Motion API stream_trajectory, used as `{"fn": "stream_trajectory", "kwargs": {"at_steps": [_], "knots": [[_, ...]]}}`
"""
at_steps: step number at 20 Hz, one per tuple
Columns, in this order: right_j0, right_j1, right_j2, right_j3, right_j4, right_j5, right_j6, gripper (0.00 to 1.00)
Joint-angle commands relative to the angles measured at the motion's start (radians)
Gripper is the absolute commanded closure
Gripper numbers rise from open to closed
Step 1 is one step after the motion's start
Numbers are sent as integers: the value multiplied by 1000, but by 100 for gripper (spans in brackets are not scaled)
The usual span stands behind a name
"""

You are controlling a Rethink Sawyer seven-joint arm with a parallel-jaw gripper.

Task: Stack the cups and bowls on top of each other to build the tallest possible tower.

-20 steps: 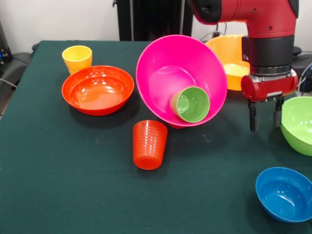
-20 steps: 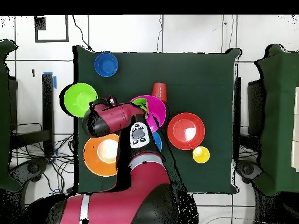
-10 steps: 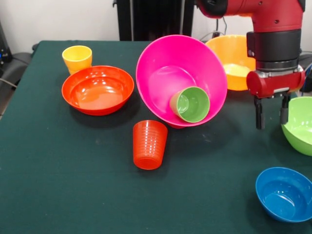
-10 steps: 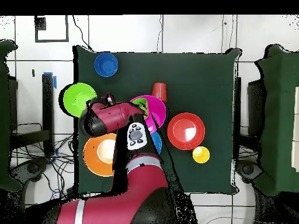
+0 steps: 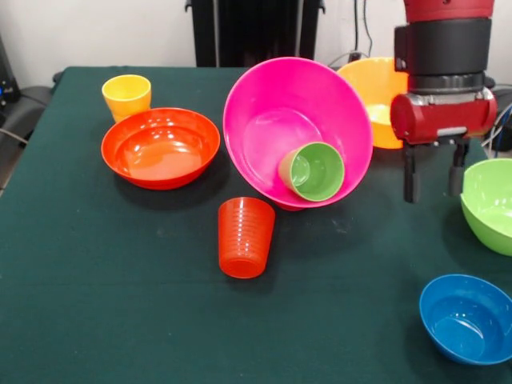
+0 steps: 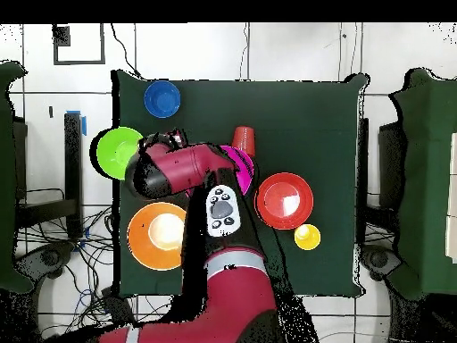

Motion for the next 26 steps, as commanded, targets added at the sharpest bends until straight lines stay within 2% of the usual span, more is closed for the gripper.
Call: {"fn": "stream_trajectory", "kwargs": {"at_steps": [1, 6, 10, 13, 20, 26], "knots": [[-36, -56, 41, -53, -65, 204, -109, 0], [18, -47, 49, 24, -42, 143, 17, 0], [38, -53, 61, 68, -18, 122, 63, 0], [35, -47, 84, 74, -5, 118, 65, 0], [51, -25, 79, 44, 2, 117, 71, 0], [49, 27, 75, 23, -7, 76, 79, 0]]}}
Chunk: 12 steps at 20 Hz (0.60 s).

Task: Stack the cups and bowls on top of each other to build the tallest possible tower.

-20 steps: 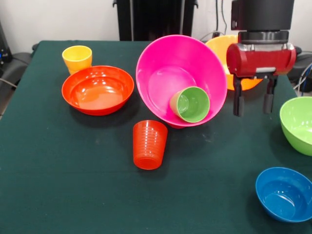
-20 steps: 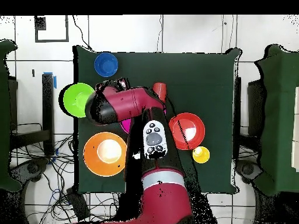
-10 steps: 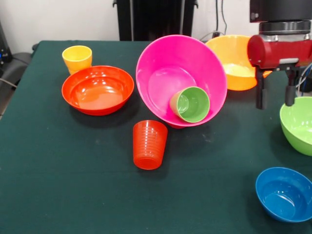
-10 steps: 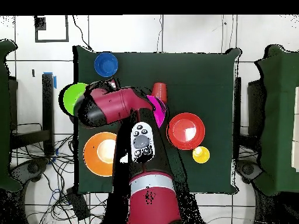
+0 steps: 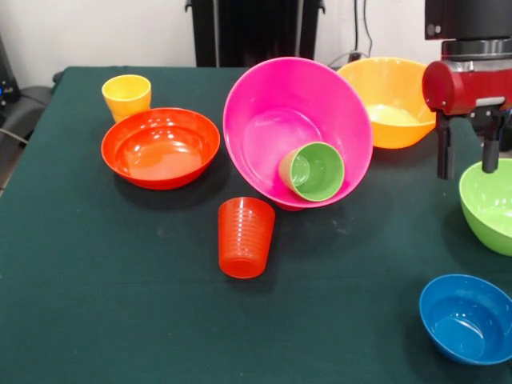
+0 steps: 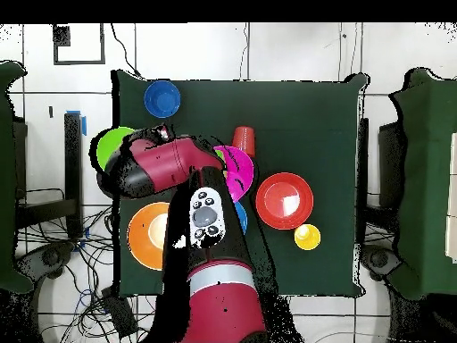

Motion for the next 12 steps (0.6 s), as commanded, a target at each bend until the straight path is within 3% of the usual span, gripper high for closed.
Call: {"fn": "stream_trajectory", "kwargs": {"at_steps": [1, 12], "knots": [[11, 96, 62, 25, -6, -1, 84, 0], [38, 131, 38, 34, -5, -65, 120, 0]]}}
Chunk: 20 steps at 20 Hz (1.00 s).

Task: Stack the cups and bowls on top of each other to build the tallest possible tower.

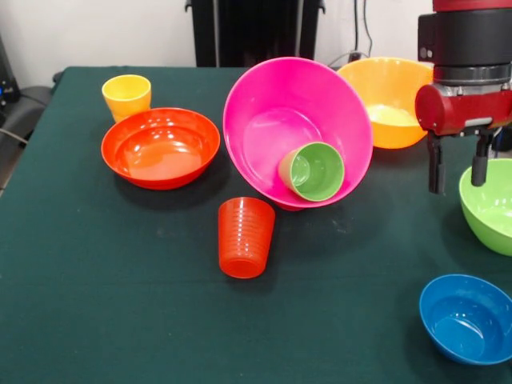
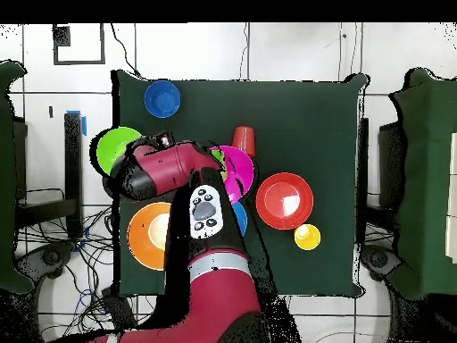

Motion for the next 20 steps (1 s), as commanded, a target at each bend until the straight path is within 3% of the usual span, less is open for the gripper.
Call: {"fn": "stream_trajectory", "kwargs": {"at_steps": [1, 20], "knots": [[33, 72, 41, 35, -3, -40, 122, 0], [43, 133, 44, -18, 5, -78, 120, 0]]}}
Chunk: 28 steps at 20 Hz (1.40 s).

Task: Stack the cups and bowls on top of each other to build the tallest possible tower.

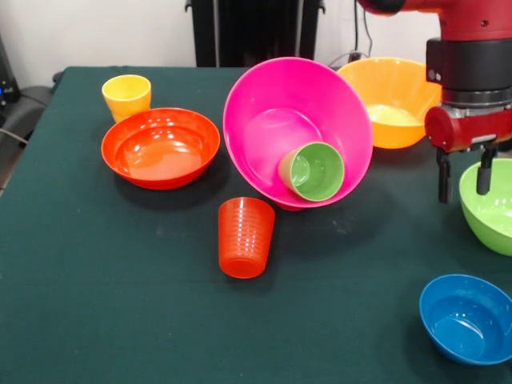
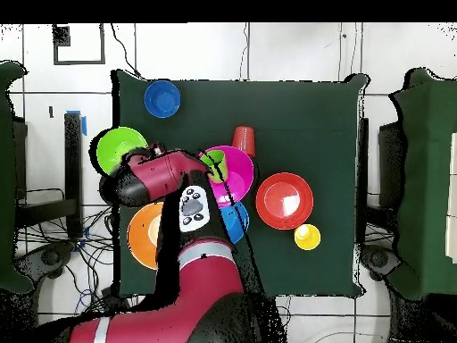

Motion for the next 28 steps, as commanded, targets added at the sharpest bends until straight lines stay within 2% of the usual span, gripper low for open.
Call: {"fn": "stream_trajectory", "kwargs": {"at_steps": [1, 10, 28], "knots": [[11, 64, 38, -19, 6, -50, 123, 0], [31, 92, 14, -31, 12, -80, 136, 0], [53, 95, -6, -40, 27, -80, 138, 0]]}}
